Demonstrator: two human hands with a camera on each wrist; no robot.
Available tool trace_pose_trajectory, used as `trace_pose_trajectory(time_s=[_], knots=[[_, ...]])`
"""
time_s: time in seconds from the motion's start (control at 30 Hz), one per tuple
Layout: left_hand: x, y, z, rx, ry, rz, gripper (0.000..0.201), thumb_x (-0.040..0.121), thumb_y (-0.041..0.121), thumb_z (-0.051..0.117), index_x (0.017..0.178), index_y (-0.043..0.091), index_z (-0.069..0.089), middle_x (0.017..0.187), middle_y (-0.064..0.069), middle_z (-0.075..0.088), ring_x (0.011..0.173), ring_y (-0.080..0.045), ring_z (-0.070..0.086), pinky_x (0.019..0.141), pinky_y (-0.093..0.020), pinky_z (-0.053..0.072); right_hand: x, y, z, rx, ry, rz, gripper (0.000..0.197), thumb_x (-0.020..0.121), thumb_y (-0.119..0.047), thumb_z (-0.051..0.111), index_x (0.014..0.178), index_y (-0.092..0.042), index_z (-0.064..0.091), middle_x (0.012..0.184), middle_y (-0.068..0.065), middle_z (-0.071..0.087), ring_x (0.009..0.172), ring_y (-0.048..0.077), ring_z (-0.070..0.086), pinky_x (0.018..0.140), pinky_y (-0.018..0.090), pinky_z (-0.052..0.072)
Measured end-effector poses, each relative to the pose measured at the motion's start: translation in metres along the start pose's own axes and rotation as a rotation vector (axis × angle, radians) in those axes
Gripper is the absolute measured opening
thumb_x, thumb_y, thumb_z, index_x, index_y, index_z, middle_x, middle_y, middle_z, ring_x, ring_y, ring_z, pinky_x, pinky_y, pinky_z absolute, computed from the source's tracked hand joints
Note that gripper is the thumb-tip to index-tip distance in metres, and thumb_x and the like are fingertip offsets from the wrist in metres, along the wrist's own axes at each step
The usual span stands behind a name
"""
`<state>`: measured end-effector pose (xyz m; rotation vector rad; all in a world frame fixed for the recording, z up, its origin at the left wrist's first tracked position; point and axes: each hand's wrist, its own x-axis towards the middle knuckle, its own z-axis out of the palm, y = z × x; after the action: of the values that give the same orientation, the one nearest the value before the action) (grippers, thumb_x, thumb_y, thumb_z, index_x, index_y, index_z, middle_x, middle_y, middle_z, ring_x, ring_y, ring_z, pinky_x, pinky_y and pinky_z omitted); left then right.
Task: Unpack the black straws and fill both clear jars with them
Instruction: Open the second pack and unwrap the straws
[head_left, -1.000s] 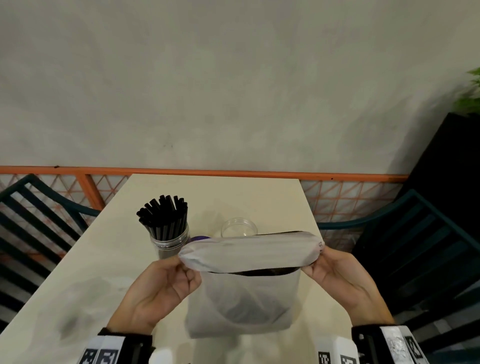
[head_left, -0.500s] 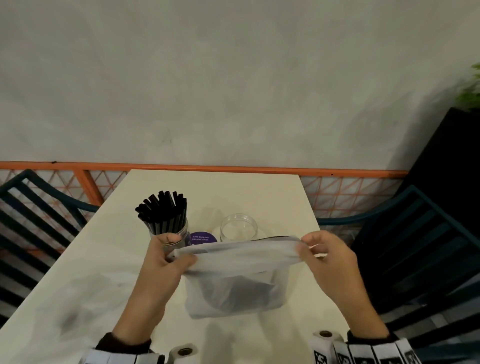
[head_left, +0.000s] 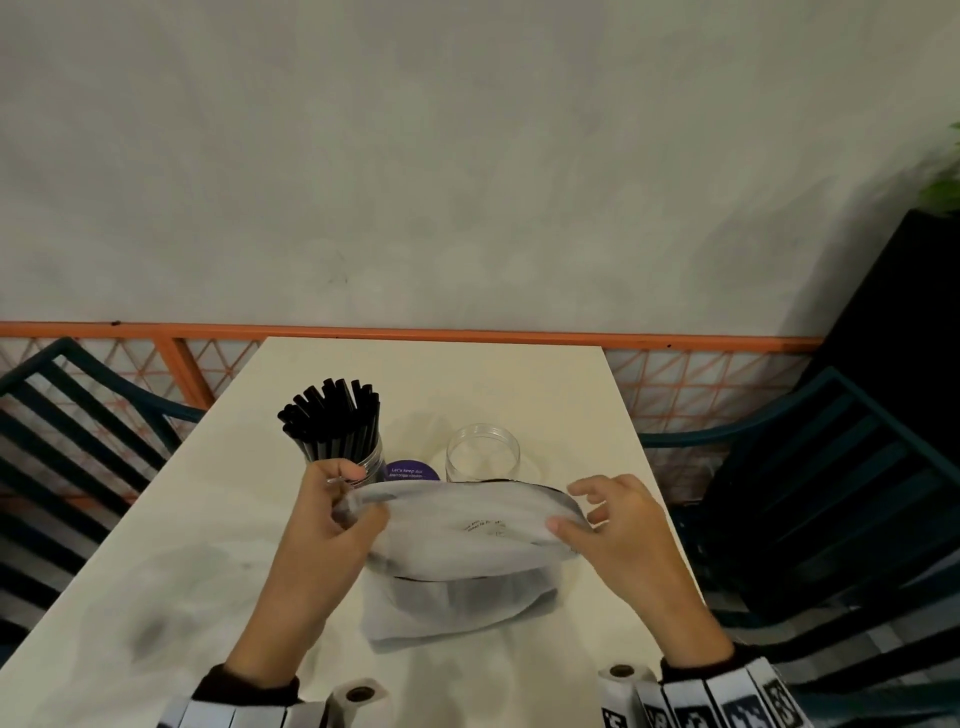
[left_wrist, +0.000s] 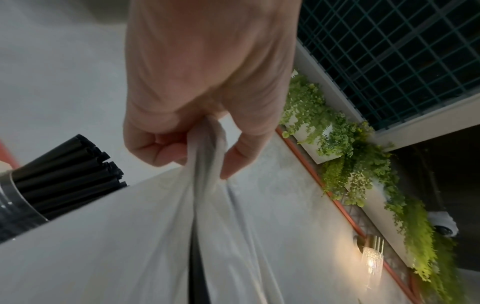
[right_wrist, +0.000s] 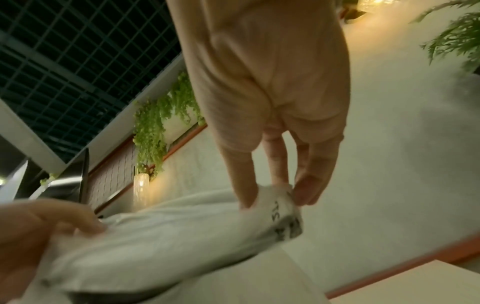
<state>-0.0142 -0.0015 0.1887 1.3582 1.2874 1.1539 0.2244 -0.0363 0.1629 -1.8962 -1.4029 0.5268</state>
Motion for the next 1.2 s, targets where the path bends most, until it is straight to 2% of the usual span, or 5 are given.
trace_pose_trajectory(time_s=[0.17, 0.47, 0.67, 1.0, 1.2], knots=[[-0.004, -0.003, -0.002, 0.152, -0.106, 0.087, 0.041, 0.080, -0.005, 0.059, 0.096, 0.029, 0.043, 0.082, 0.000, 0.040, 0.058, 0.002, 0.040, 0.056, -0.005, 0.039, 0.002, 0.003, 0.002, 0.001, 0.188, -0.070, 0.012, 0.080, -0.018, 0.070, 0.090, -0.011, 0.070, 0.080, 0.000, 0.060, 0.068, 0.002, 0.052, 0.061, 0.004, 0.038], [-0.010, -0.010, -0.008, 0.435, -0.215, 0.083, 0.037, 0.081, 0.000, 0.050, 0.091, 0.033, 0.036, 0.089, 0.005, 0.053, 0.060, -0.016, 0.046, 0.054, -0.020, 0.039, -0.001, -0.022, -0.032, 1.009, -0.389, 0.426, 0.028, 0.096, -0.010, 0.040, 0.098, -0.002, 0.066, 0.089, 0.011, 0.073, 0.078, 0.020, 0.069, 0.061, 0.028, 0.058], [-0.001, -0.009, -0.001, 0.179, -0.023, -0.081, 0.010, 0.084, 0.006, 0.049, 0.082, 0.011, 0.040, 0.073, -0.007, 0.044, 0.064, -0.020, 0.038, 0.058, -0.033, 0.029, 0.000, -0.022, -0.041, 1.252, -0.357, 0.531, 0.007, 0.076, -0.014, 0.061, 0.070, -0.013, 0.063, 0.071, 0.002, 0.061, 0.066, 0.018, 0.062, 0.058, 0.028, 0.053], [0.009, -0.009, -0.016, 0.182, -0.016, -0.109, 0.010, 0.069, 0.010, 0.076, 0.062, 0.016, 0.071, 0.065, -0.007, 0.071, 0.064, -0.020, 0.062, 0.069, -0.033, 0.053, -0.004, 0.008, -0.039, 0.075, -0.040, 0.180, 0.012, 0.086, -0.027, 0.062, 0.088, -0.015, 0.065, 0.087, 0.004, 0.064, 0.080, 0.018, 0.059, 0.063, 0.027, 0.046], [0.008, -0.018, -0.007, -0.213, -0.192, -0.303, 0.023, 0.085, -0.002, 0.053, 0.073, 0.004, 0.072, 0.067, -0.004, 0.074, 0.060, -0.009, 0.068, 0.057, -0.015, 0.055, 0.002, 0.016, -0.030, 1.015, -0.284, 0.426, 0.037, 0.079, -0.012, 0.066, 0.115, -0.006, 0.061, 0.107, 0.017, 0.070, 0.096, 0.027, 0.067, 0.069, 0.031, 0.057]])
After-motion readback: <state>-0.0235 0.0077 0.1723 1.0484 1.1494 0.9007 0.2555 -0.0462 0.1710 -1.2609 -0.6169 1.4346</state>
